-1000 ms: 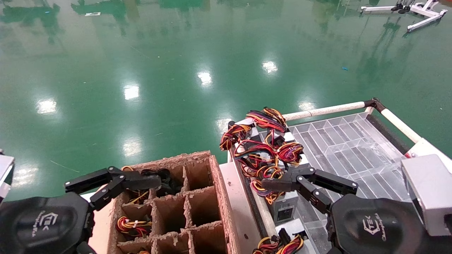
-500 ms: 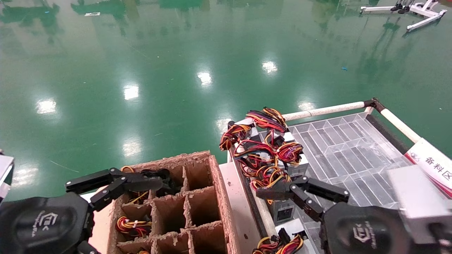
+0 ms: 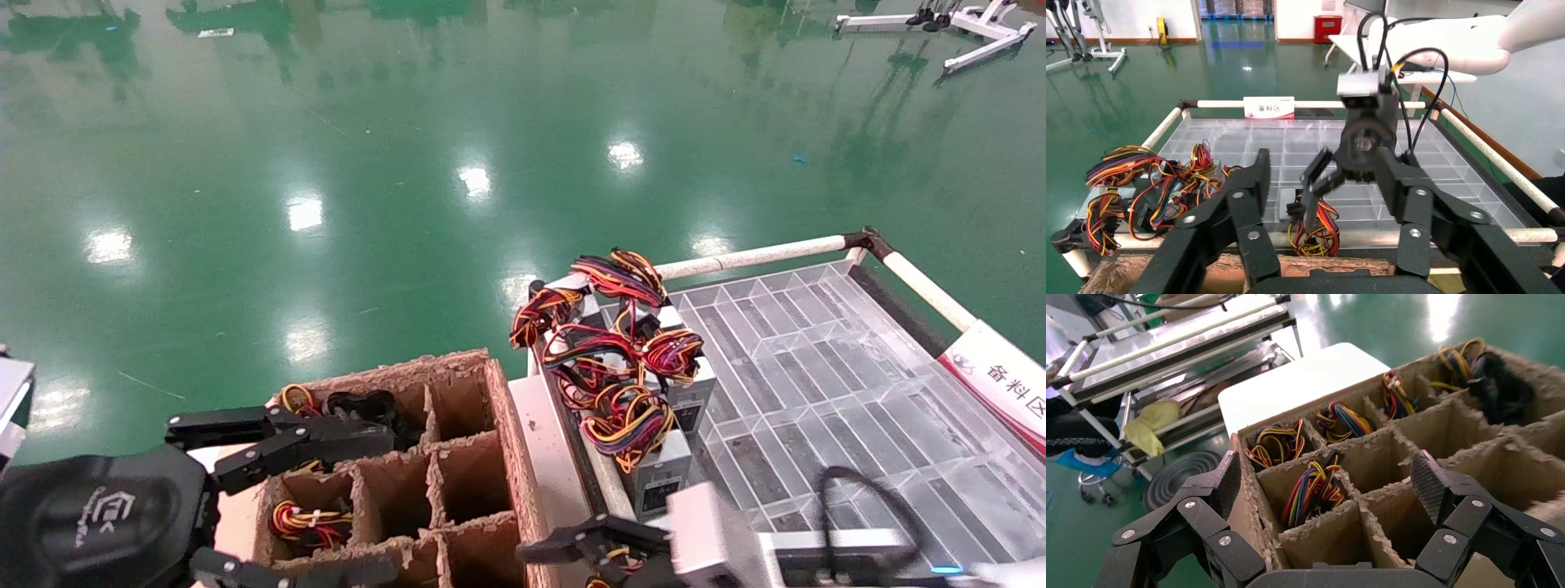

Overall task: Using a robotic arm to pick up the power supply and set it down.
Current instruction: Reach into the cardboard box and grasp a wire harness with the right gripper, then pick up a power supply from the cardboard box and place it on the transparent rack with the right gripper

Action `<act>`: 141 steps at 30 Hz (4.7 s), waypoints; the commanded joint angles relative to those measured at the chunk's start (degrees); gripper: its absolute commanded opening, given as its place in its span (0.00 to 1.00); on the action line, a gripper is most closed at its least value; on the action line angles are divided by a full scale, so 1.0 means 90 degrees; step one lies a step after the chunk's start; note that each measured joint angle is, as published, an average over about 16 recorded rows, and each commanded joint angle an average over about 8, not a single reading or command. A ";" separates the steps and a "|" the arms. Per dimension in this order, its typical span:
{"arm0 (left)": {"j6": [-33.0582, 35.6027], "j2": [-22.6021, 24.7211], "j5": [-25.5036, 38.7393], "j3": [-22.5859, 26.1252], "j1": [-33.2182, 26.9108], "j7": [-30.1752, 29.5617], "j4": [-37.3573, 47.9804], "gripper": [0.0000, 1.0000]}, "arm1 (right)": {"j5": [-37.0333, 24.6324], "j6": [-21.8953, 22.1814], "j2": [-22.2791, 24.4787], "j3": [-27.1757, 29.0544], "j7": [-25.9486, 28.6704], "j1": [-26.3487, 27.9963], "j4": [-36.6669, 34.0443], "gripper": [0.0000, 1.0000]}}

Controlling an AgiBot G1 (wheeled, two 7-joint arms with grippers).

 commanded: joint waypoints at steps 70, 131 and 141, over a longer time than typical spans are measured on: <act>-0.0002 -0.0002 -0.0003 0.0004 -0.0001 0.0002 0.0000 1.00 | 0.0462 -0.0998 -0.2101 -0.2291 -0.1945 0.1554 -0.3811 0.00; -0.0003 -0.0003 -0.0005 0.0008 -0.0002 0.0004 0.0000 1.00 | 0.1961 -0.0904 0.0678 -0.2864 -0.2487 0.4710 -0.6117 0.00; -0.0003 -0.0003 -0.0006 0.0008 -0.0002 0.0004 0.0000 1.00 | 0.1912 -0.0747 0.0320 -0.3021 -0.2550 0.4362 -0.6545 0.00</act>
